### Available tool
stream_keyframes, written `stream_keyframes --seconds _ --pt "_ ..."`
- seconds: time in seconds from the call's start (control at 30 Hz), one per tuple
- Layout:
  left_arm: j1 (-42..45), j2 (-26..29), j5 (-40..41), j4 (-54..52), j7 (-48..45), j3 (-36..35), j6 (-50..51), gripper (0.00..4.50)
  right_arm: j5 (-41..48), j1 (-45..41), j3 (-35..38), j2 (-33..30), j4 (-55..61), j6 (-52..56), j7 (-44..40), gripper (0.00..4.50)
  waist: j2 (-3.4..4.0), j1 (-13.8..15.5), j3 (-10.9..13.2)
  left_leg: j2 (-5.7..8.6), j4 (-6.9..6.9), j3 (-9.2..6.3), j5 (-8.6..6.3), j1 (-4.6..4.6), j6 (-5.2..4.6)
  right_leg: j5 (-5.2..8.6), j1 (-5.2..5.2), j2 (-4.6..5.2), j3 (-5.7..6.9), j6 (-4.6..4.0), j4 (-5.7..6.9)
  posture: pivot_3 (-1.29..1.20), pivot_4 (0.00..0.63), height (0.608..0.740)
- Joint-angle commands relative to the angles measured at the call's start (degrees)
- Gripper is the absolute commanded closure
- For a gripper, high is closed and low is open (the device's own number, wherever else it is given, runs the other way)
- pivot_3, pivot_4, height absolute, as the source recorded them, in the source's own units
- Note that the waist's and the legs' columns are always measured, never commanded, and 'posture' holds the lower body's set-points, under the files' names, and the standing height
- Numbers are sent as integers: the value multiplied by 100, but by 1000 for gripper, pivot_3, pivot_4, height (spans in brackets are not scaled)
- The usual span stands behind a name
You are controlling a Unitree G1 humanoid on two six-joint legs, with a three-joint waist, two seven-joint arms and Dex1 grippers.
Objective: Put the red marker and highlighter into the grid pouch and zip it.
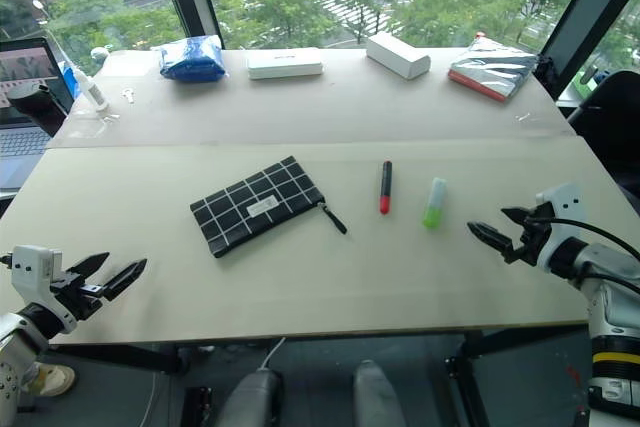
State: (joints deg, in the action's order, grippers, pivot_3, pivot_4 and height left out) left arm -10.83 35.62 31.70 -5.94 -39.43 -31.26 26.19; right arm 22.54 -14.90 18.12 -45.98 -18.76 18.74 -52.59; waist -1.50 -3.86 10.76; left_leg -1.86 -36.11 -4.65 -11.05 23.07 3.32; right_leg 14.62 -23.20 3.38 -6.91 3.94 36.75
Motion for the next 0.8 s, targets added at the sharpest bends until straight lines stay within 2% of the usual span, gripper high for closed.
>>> stream_keyframes --seconds 0.03,0.13,0.27,0.3,0.33,0.43,0.53,0.67,0.7,0.8 --pt "82 70 -28 -15 -146 8 -245 0 -30 -116 52 -25 -44 -125 10 11 0 1 0 0 0 0 0 0 0 0 0 0 0 0 0 0 150 740" --pt "100 207 -172 146 -492 164 -507 0 -50 -192 30 -11 -141 -171 17 11 0 6 0 1 -1 0 0 0 0 0 1 0 0 0 0 0 150 740" --pt "161 468 -562 604 -1119 369 -1403 0 -6 -376 125 63 -268 -159 94 11 0 -7 0 0 2 0 0 -1 0 0 -1 0 0 -1 0 0 150 740" --pt "188 532 -808 758 -1184 438 -1865 0 37 -449 159 80 -282 -107 111 513 0 -7 0 0 4 1 0 -1 0 0 -1 0 0 -1 0 0 150 740" --pt "200 622 -1166 949 -1205 557 -2437 0 103 -506 193 100 -246 -74 92 716 0 -7 0 0 4 1 0 -2 0 0 -1 0 0 -1 0 0 150 740" --pt "239 890 -2102 1532 -1171 915 -3960 0 248 -587 197 139 -31 41 -10 1797 1 -5 0 0 6 3 0 -4 0 -3 -1 0 -2 -8 -2 0 150 740" --pt "474 986 -2439 1936 -1027 1061 -4814 0 361 -692 76 186 298 197 -44 2767 1 8 0 0 12 4 0 -3 0 -13 -1 0 -3 -25 -5 0 150 740" --pt "985 978 -2824 2141 -939 1520 -5552 0 547 -1033 -666 598 1571 645 -100 4223 3 -10 1 -3 10 3 0 -6 0 -17 -3 -1 -2 -31 4 0 150 740" --pt "1071 963 -2885 2149 -938 1642 -5645 0 379 -1184 -897 751 1635 658 45 4450 3 -19 1 -7 10 3 0 -6 0 -14 -3 -5 -2 -25 5 0 150 740" --pt "1279 912 -2932 2087 -998 1991 -5767 0 -197 -1673 -1591 1168 1521 600 406 4450 3 -20 1 -7 13 3 0 -6 0 -18 -5 -5 -2 -31 6 0 150 740"
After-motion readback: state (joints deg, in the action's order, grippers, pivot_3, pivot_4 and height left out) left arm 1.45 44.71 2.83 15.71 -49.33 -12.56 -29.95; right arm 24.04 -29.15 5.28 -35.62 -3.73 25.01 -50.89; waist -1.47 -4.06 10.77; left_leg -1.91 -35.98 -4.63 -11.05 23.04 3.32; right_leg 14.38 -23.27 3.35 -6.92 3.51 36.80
